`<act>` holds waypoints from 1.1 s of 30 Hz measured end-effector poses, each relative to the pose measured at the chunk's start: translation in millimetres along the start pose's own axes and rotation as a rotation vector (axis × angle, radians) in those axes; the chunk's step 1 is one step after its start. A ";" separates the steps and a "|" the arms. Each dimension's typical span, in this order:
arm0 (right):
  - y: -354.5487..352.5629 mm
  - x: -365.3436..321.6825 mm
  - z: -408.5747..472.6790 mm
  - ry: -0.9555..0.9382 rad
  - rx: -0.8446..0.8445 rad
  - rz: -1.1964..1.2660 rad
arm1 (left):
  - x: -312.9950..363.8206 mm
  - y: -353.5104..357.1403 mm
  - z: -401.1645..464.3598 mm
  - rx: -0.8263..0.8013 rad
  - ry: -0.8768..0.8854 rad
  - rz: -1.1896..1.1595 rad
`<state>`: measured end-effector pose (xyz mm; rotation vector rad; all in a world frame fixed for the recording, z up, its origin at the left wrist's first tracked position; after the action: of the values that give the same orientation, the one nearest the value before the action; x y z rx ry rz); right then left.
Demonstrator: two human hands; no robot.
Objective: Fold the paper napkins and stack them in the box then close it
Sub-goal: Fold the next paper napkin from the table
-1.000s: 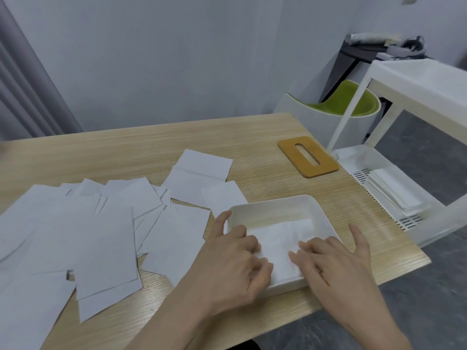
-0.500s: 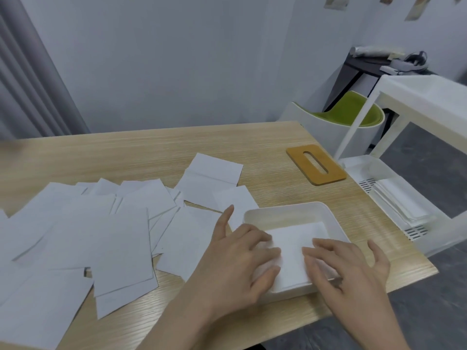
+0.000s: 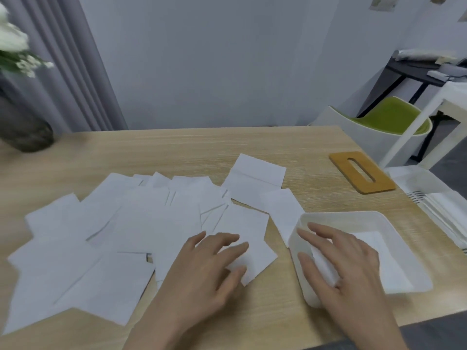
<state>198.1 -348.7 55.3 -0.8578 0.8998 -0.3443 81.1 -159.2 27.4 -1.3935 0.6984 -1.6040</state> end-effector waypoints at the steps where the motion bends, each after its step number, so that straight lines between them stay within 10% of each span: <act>1: 4.8 -5.7 0.4 -0.009 -0.016 0.013 | -6.5 -1.9 -5.6 0.002 -0.020 0.012; 18: 98.3 -44.9 0.5 -0.063 -0.409 0.002 | -81.6 11.4 -55.1 0.116 -0.285 0.083; 33: 150.3 -59.6 13.8 0.514 -0.550 0.342 | -98.5 32.9 -61.6 0.173 -0.271 0.208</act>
<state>161.7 -212.0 -24.1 -1.1139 1.6423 -0.0048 28.6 -95.7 -60.9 -1.3323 0.5125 -1.2529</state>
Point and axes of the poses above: each hand's wrist, its own z-axis towards the middle knuckle, its own y-axis out of the palm, x = y × z, the point moved 1 cm from there along z, towards the middle knuckle, and after that the axes turned 8 degrees about y, right-handed, at the moved point
